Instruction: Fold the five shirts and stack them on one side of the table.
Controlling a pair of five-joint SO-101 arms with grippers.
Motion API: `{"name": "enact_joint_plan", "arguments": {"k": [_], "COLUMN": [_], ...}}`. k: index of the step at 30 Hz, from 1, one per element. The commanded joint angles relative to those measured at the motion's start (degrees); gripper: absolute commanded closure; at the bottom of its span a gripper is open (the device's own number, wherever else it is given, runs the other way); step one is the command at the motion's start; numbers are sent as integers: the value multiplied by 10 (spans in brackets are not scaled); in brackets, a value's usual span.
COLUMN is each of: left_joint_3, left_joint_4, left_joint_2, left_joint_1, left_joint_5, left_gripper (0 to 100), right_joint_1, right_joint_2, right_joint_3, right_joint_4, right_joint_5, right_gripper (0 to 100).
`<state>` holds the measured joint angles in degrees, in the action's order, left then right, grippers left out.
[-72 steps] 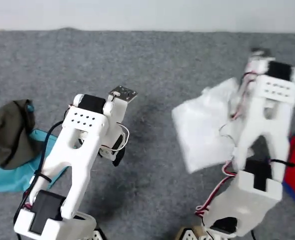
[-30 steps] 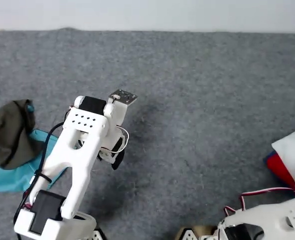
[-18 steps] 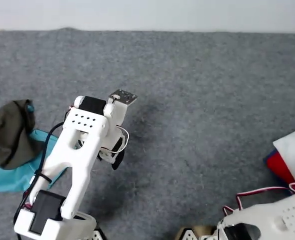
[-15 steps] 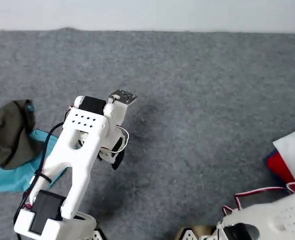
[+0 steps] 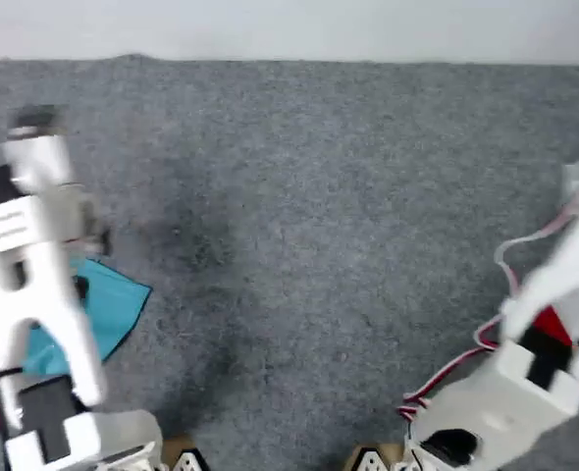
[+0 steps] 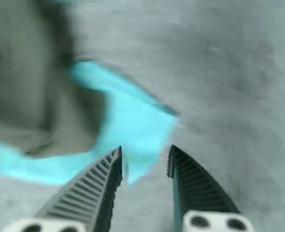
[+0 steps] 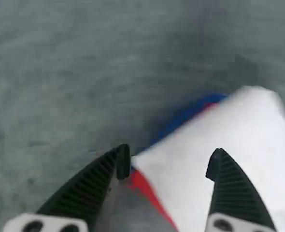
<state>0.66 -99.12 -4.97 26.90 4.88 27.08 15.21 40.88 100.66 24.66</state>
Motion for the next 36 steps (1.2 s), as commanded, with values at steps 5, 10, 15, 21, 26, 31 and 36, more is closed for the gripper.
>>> {"name": "enact_joint_plan", "arguments": {"k": [5, 10, 15, 21, 26, 31, 36], "left_joint_3": [30, 23, 23, 57, 155, 268, 377], "left_joint_4": [37, 108, 194, 233, 166, 82, -16], "left_joint_2": [-19, -10, 87, 218, 293, 338, 371], "left_joint_1": [228, 287, 288, 280, 273, 273, 272], "left_joint_5": [142, 171, 183, 186, 186, 186, 185], "left_gripper": [844, 844, 844, 848, 876, 986, 987], "right_joint_1": [-89, -95, -92, -90, -90, -92, -93], "right_joint_2": [-24, -24, -24, -27, -25, -24, -24], "right_joint_3": [-127, -195, -224, -243, -262, -293, -319], "right_joint_4": [20, 17, 18, 21, 21, 20, 19], "right_joint_5": [-7, -4, -4, -3, -3, -4, -4], "right_gripper": [730, 729, 730, 731, 731, 732, 732]}}
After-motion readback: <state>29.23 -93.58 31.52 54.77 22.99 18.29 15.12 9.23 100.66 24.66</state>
